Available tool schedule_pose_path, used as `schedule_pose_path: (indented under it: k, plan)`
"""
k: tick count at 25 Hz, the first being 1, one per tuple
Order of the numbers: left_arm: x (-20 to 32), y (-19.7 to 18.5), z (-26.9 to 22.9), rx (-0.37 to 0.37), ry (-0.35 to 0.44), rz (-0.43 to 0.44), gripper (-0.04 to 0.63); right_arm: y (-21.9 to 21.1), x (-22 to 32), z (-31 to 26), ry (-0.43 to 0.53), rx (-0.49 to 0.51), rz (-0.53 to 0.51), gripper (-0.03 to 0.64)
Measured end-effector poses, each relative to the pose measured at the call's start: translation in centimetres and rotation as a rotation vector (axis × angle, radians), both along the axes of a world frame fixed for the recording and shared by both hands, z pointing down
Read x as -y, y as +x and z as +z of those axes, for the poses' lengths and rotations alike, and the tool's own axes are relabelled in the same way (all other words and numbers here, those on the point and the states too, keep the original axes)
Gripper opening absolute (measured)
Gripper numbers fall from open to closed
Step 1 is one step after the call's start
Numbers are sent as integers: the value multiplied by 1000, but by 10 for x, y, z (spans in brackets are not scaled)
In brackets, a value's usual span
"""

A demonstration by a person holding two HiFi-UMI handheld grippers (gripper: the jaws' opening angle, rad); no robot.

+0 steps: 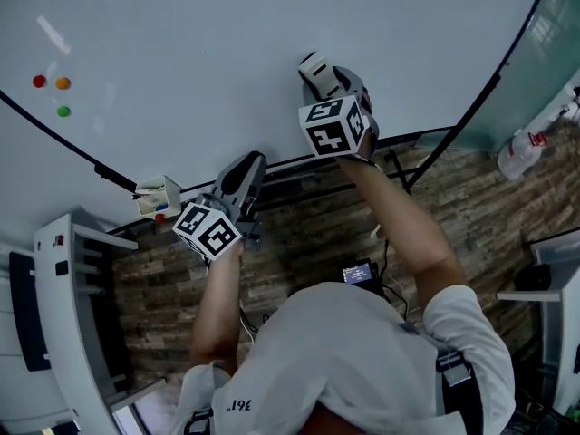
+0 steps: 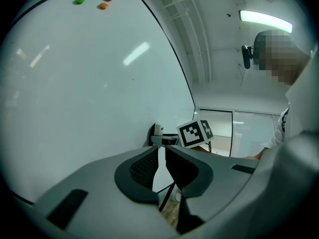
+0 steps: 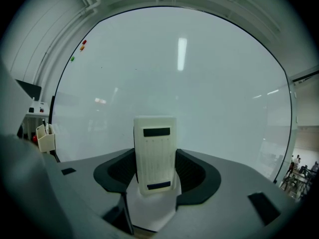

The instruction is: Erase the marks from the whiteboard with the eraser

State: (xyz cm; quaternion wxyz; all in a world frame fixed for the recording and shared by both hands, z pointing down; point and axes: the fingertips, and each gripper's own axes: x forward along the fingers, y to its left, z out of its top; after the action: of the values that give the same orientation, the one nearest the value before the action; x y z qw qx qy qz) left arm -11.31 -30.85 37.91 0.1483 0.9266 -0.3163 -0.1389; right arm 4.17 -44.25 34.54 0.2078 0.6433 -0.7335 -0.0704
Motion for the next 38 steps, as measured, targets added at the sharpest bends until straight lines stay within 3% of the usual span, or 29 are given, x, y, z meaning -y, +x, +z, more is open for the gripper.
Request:
schedule_pose_path:
  k: [30, 38]
  plan:
    - [-5, 10, 2, 2, -2, 12, 41, 88, -13, 2, 3, 26, 145, 259]
    - [-6, 6, -13, -3, 47, 27, 41, 71, -22, -25, 58, 91, 72, 259]
